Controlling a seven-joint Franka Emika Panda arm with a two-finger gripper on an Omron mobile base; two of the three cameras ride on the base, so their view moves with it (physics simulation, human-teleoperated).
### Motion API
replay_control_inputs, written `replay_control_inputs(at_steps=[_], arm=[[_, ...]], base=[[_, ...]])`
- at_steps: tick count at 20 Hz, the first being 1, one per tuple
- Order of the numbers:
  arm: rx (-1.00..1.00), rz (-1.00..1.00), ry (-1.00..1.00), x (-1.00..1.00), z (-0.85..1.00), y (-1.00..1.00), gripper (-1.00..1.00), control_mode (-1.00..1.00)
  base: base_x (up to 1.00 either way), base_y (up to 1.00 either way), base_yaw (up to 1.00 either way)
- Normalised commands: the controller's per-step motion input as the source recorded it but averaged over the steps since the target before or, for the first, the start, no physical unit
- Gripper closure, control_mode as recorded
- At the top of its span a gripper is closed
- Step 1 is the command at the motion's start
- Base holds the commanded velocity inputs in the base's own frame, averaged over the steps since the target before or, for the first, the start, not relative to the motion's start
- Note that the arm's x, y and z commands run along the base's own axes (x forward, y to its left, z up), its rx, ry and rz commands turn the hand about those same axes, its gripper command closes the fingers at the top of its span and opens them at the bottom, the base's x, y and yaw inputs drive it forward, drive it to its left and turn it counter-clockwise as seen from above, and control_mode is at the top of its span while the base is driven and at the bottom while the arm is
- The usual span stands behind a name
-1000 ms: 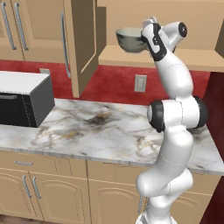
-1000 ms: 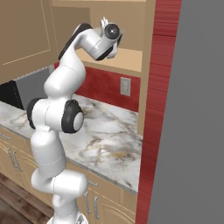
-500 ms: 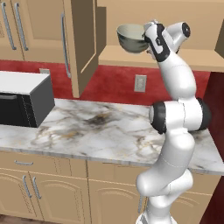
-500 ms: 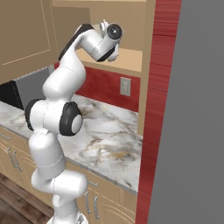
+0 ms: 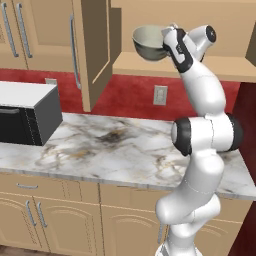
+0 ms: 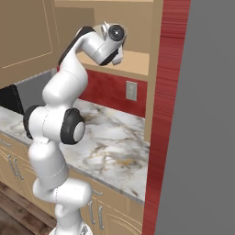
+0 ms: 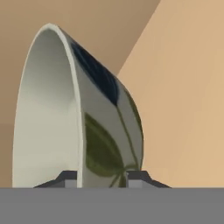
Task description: Move the bowls from the cabinet to the plates on the dining table.
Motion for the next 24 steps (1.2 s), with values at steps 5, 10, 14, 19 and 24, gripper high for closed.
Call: replay_control_inputs(at_steps=[5,10,14,19,24], arm=[[-0.07,0.00,-0.05,-0.17,-0.34,0.00,1.00,-1.00],[-0.07,-0.01,-0.01,-0.22,-0.15,0.00,1.00,-1.00],[-0.02,-0.03,-0.05,-0.37,0.02,-0.01,1.00,-1.00],[-0.01,0.00,-0.01,-0.48,0.33,0.00,1.00,-1.00],[0.04,0.01,0.04,-0.58,0.30,0.00,1.00,-1.00]], base=[[0.00,0.00,0.00],[0.00,0.00,0.00],[0.00,0.00,0.00],[0.00,0.00,0.00],[0.00,0.00,0.00]])
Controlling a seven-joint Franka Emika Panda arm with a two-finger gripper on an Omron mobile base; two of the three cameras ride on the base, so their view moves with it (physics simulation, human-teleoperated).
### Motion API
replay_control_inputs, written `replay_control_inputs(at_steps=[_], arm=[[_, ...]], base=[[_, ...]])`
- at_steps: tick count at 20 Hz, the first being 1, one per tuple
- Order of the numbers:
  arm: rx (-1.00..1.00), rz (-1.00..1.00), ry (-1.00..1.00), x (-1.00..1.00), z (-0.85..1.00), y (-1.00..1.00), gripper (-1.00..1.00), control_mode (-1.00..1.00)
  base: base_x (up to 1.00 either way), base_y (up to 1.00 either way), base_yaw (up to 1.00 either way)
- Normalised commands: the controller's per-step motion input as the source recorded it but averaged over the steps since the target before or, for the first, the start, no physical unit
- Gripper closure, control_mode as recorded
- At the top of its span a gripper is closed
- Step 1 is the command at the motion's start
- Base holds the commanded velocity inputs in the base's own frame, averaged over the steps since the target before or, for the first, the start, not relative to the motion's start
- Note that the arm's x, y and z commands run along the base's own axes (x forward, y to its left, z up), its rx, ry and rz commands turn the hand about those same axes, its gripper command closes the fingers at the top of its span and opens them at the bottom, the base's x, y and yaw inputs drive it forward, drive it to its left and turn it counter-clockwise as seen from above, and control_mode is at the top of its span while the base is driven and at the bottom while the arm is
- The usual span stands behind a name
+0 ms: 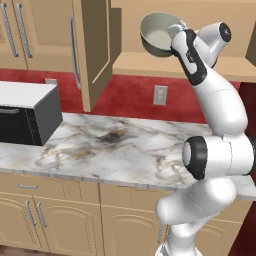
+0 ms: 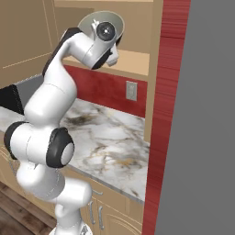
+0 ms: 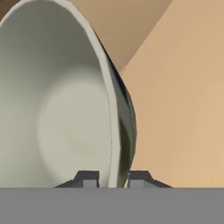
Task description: Move the bowls from the cabinet to the plates on the dining table.
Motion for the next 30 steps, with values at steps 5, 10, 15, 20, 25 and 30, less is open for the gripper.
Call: replay_control_inputs(at_steps=[5,10,15,20,25,30], arm=[[0.04,0.02,0.12,-0.52,0.25,0.03,1.00,-1.00],[0.01,0.02,0.11,-0.51,0.15,0.11,1.00,-1.00],[0.00,0.02,0.10,-0.53,0.10,0.12,1.00,-1.00],[-0.01,0.02,0.07,-0.57,0.03,0.08,1.00,-1.00],[-0.05,0.01,0.03,-0.62,0.00,0.06,1.00,-1.00],[-0.08,0.00,0.01,-0.62,-0.05,0.06,1.00,-1.00]], base=[[0.00,0.00,0.00],[0.00,0.00,0.00],[0.00,0.00,0.00],[0.00,0.00,0.00],[0.00,0.00,0.00],[0.00,0.00,0.00]])
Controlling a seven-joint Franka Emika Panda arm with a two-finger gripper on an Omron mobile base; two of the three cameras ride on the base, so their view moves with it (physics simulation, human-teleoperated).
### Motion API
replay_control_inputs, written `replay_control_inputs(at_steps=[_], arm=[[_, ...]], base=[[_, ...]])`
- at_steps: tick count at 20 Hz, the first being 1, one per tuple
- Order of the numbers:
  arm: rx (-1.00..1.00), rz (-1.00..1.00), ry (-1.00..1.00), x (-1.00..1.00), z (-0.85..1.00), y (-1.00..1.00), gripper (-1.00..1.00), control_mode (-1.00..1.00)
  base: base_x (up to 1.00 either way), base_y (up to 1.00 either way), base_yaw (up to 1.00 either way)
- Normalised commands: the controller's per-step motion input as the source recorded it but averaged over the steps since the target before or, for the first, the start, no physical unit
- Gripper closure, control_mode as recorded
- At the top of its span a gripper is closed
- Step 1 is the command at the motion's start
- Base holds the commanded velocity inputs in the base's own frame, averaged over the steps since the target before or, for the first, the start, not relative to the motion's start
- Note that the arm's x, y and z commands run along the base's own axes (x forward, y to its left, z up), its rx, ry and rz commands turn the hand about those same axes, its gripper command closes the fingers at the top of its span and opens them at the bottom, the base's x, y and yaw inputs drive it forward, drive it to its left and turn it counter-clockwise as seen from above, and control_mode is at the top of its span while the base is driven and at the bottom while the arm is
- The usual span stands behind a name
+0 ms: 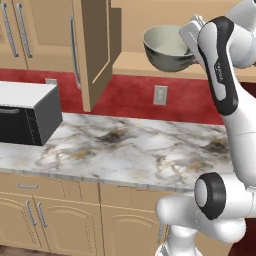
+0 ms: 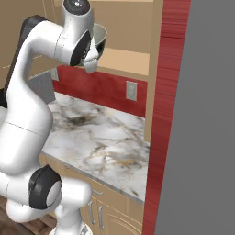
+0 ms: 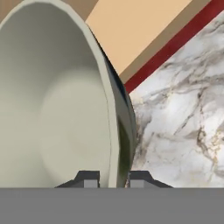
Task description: Move the bowls from the cabinet to the plates on the dining table.
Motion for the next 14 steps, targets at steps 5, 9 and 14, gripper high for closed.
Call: replay_control_inputs(at_steps=[5,9,14], arm=[[-0.11,0.00,0.01,-0.59,-0.08,0.01,1.00,-1.00],[-0.14,0.00,0.03,-0.46,-0.15,-0.03,1.00,-1.00],[-0.17,0.00,0.04,-0.44,-0.22,0.00,1.00,-1.00]], base=[[0.00,0.00,0.00],[0.00,0.00,0.00],[0.00,0.00,0.00]])
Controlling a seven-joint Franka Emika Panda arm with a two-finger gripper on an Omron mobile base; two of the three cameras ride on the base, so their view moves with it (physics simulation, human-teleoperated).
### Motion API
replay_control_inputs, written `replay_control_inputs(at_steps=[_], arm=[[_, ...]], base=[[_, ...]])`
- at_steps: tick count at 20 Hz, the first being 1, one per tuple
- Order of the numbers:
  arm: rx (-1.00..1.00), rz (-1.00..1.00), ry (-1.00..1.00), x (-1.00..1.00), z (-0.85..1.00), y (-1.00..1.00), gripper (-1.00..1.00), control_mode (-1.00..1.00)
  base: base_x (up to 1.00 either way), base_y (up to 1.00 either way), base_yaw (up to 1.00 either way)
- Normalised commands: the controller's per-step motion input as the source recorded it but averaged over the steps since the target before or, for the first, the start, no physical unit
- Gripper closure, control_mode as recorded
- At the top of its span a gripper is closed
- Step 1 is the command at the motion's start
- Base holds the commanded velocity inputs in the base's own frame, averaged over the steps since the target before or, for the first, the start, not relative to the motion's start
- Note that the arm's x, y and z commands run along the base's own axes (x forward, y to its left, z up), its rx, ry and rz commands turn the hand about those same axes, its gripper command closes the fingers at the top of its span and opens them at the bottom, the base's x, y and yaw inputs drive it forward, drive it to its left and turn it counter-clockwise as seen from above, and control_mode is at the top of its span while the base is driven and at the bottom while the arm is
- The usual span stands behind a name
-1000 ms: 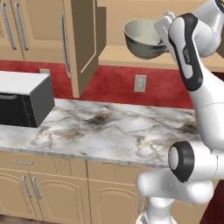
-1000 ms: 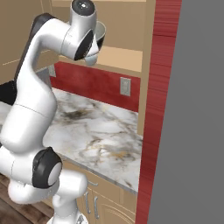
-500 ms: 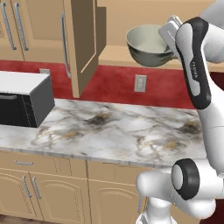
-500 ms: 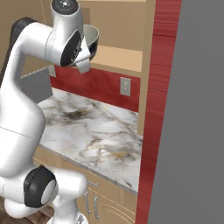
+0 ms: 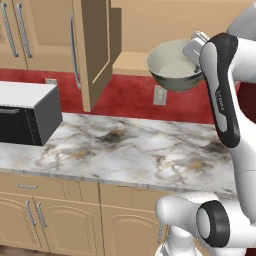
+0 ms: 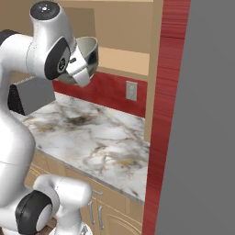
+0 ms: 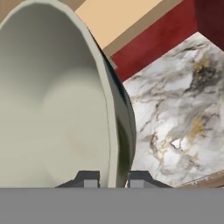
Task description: Move the bowls from the cabinet to the plates on the dining table.
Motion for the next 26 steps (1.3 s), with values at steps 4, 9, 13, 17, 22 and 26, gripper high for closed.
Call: replay_control_inputs(at_steps=[4,9,13,17,22,26], arm=[[-0.17,0.00,0.05,-0.45,-0.22,0.00,1.00,-1.00],[-0.06,0.00,0.02,-0.19,-0.08,0.00,1.00,1.00],[0.00,0.00,0.00,0.00,0.00,0.00,1.00,1.00],[0.00,0.00,0.00,0.00,0.00,0.00,1.00,1.00],[0.00,0.00,0.00,0.00,0.00,0.00,1.00,1.00],[0.00,0.00,0.00,0.00,0.00,0.00,1.00,1.00]], base=[[0.00,0.00,0.00],[-0.26,0.02,0.00],[-0.52,0.15,-0.02],[-0.60,0.16,-0.03],[-0.60,0.22,-0.01],[-0.61,0.27,0.00]])
